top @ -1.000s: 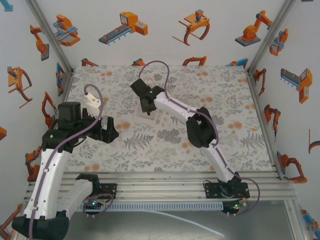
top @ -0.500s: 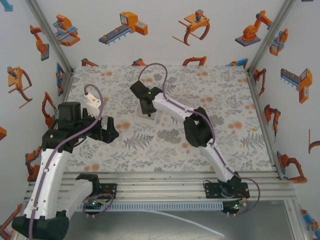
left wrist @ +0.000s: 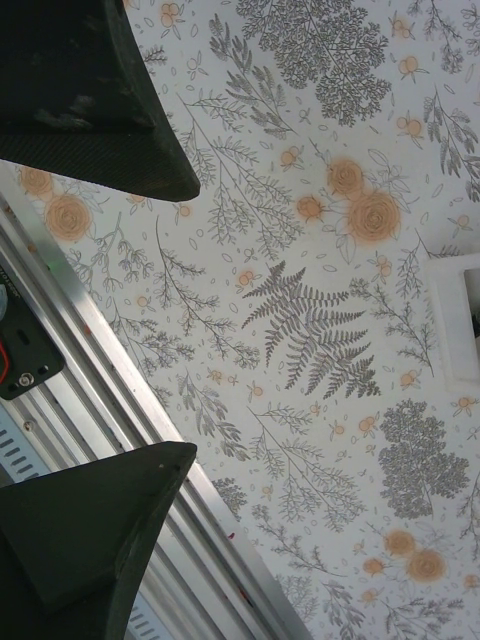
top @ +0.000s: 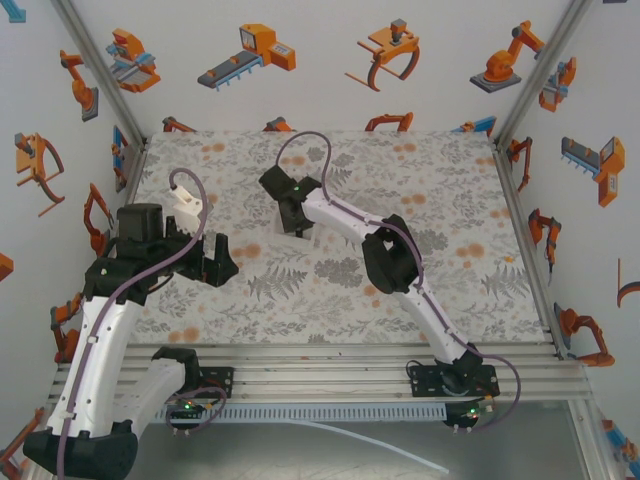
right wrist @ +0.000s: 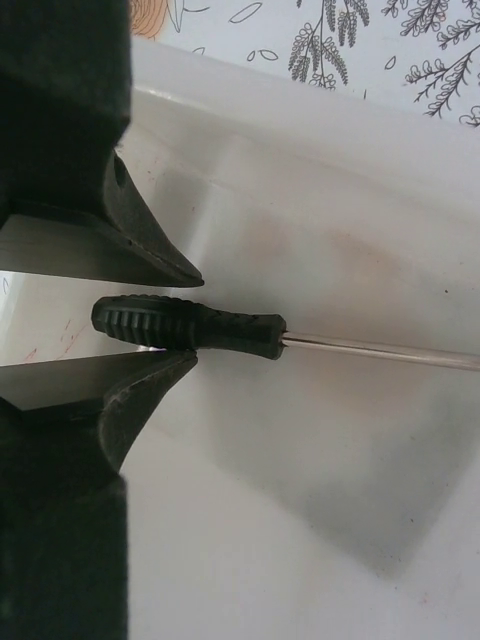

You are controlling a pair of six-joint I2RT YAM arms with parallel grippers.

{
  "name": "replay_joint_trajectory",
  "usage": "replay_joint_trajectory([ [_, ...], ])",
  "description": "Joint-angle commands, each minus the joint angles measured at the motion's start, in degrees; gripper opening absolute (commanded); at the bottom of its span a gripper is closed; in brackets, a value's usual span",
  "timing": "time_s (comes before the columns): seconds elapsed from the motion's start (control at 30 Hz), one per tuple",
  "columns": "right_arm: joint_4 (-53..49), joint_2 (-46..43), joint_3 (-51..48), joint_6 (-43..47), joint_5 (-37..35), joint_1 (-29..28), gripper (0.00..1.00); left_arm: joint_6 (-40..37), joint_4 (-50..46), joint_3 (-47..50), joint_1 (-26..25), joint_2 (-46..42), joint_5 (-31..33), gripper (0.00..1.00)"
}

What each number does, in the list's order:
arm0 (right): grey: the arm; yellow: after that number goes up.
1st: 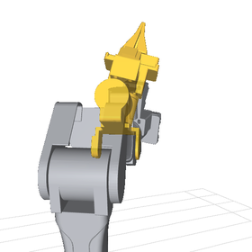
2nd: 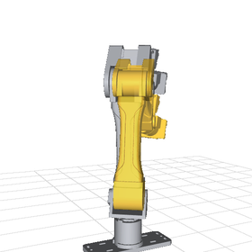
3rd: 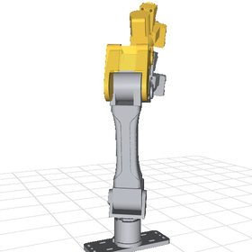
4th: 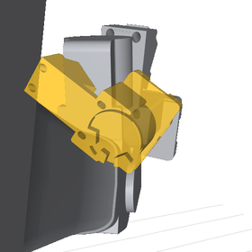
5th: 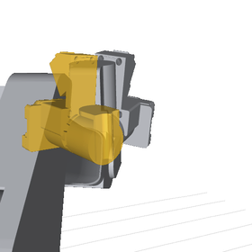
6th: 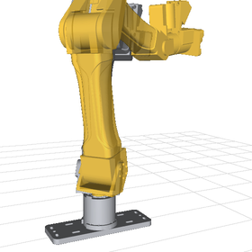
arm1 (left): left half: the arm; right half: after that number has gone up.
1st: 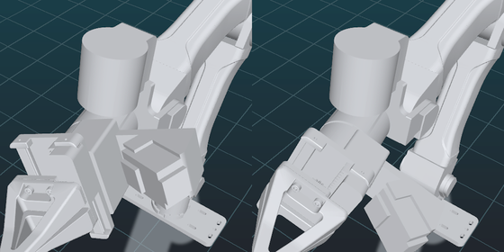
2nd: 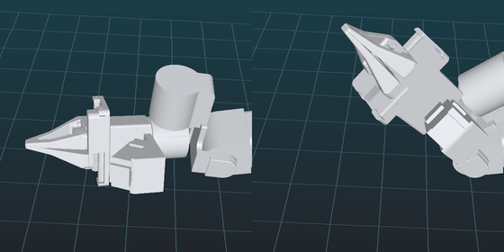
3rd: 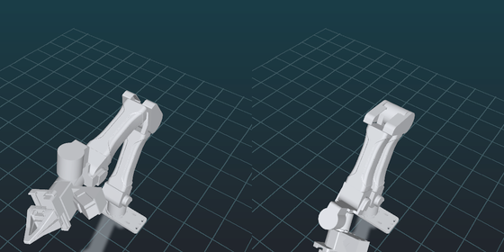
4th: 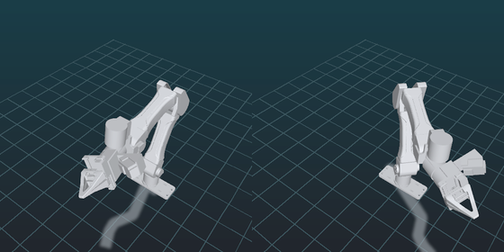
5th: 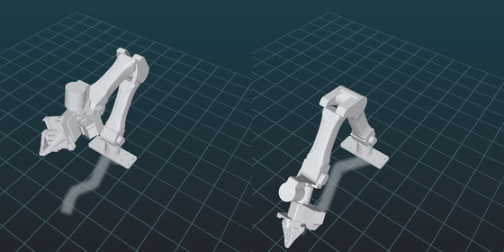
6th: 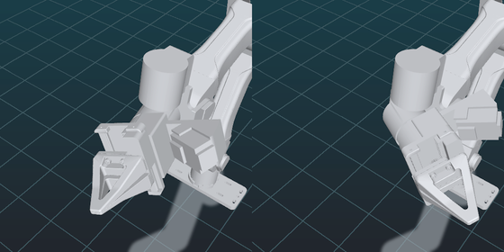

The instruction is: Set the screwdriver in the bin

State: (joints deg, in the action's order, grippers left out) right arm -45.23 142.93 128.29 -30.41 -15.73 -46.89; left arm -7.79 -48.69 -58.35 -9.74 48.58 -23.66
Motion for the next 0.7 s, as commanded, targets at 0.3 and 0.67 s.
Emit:
replay_joint_trajectory([
  [0.3,-2.23,-8.69,5.92,4.77,-3.76,0.24,0.55,-1.14,-0.07,-1.02,-0.44,1.95,0.8,0.97],
  [0.67,4.73,-25.31,-5.78,10.11,-4.01,0.48,0.73,0.01,3.44,0.01,-0.46,8.19,7.29,0.97],
])
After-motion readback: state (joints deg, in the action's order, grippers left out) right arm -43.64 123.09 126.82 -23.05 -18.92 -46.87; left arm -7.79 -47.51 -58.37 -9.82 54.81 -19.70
